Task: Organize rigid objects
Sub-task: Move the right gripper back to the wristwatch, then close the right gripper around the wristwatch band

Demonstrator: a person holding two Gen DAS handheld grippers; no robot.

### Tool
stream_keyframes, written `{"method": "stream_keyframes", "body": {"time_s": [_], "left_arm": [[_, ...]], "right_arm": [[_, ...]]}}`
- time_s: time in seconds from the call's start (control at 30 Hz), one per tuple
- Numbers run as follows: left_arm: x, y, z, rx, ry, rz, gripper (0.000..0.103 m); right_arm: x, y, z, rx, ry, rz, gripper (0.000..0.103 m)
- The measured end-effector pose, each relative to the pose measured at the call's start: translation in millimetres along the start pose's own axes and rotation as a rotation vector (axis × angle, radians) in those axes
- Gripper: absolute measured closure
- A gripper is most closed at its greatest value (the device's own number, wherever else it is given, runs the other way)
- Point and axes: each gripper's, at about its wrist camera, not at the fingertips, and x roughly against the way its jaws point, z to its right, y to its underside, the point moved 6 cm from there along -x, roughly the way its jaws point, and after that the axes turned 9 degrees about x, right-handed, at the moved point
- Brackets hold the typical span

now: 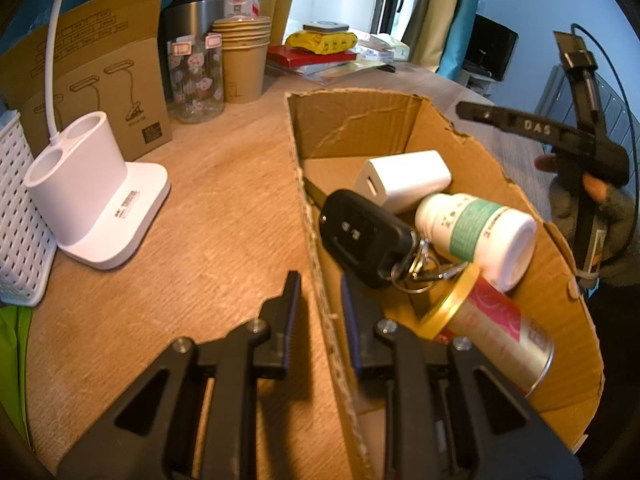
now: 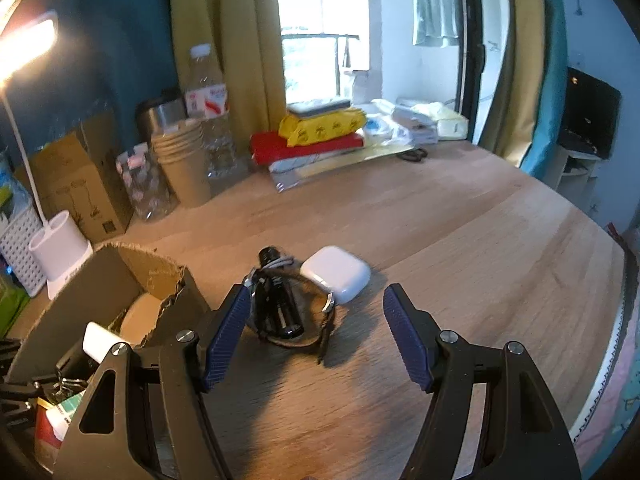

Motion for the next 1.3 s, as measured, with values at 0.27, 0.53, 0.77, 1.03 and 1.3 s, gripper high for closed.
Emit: {"method": "stream_keyframes", "body": {"time_s": [0.27,0.53,0.77,1.03,1.3], "left_arm": [[0,0,0,0.000,0.000,0.000,0.082],[0,0,0,0.000,0.000,0.000,0.082],[0,0,0,0.000,0.000,0.000,0.082],[0,0,0,0.000,0.000,0.000,0.082],[0,0,0,0.001,0.000,0.000,0.081]], "right_arm": [[-20,6,-17,0.038,-0.060,-0.060,0.031],[-37,5,-18,0.031,-0.072,-0.108,0.031],[-52,5,-14,0.014,-0.060,-0.140,0.031],[-55,7,-12,0.004,-0.055,-0.156,0.033],[-43,5,-13,0.018,-0.026,-0.106,0.036]]}}
